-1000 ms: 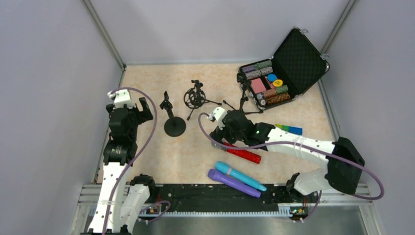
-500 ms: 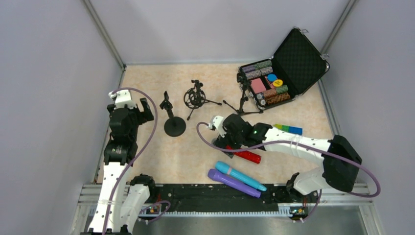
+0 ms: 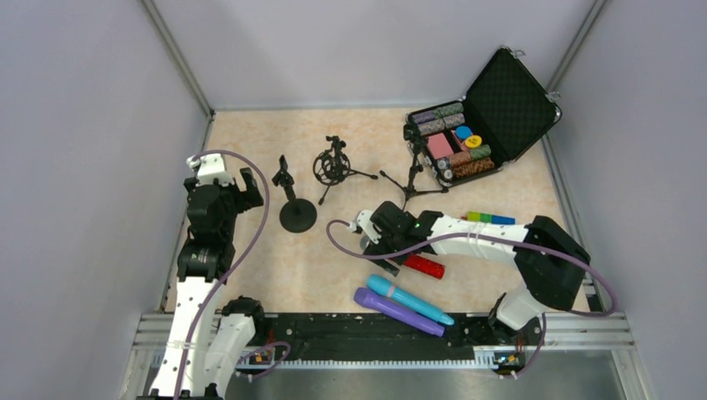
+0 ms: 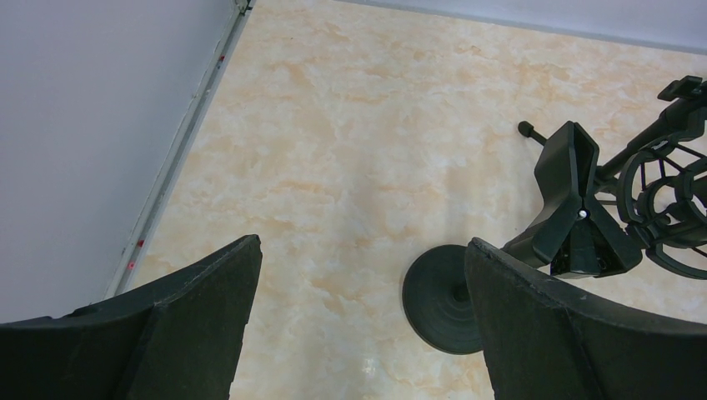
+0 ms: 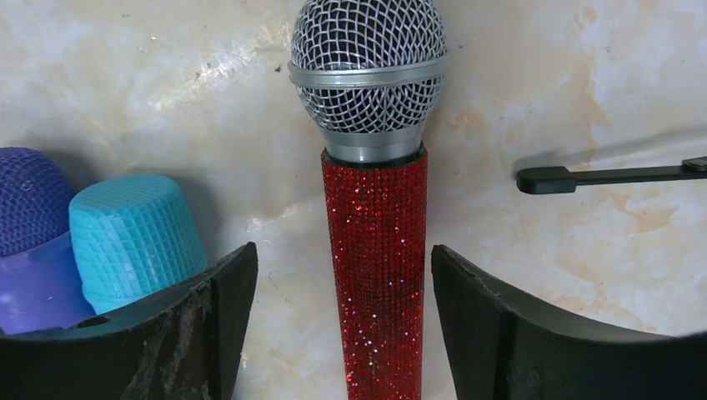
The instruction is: Attach the microphones to the stand
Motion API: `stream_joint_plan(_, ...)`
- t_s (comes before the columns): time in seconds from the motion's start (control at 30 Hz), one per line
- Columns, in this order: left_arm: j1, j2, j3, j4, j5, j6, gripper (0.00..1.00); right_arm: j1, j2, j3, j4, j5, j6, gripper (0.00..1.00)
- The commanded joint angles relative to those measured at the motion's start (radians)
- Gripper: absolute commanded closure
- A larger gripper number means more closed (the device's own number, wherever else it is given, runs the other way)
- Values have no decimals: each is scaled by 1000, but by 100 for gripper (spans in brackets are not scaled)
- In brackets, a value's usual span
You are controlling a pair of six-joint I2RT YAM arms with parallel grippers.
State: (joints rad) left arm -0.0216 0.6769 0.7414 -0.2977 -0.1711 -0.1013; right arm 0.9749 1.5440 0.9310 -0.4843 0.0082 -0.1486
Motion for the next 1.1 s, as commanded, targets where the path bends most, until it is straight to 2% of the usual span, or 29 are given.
stream_joint_plan(0.0,-4,-4,-5,49,18,13,5,13,40,29,1,28,-19,27)
stream_joint_plan(0.33,-5,-6,-6,51,13,16,5,12,110,51,-16,79,-20,42)
stream_joint_plan(0.43,-5,-5,-7,51,14,19,5,12,119,63,-20,72,-20,55)
stream_joint_plan(0.57,-5,-4,-6,52,13,21,5,13,135,77,-20,63,-23,65)
stream_joint_plan(0.8,-5,-5,-8,52,10,23,5,12,166,110,-32,53,-36,100)
stream_joint_plan(1.07,-5,3,-5,54,10,26,5,13,155,179,-43,36,-47,100)
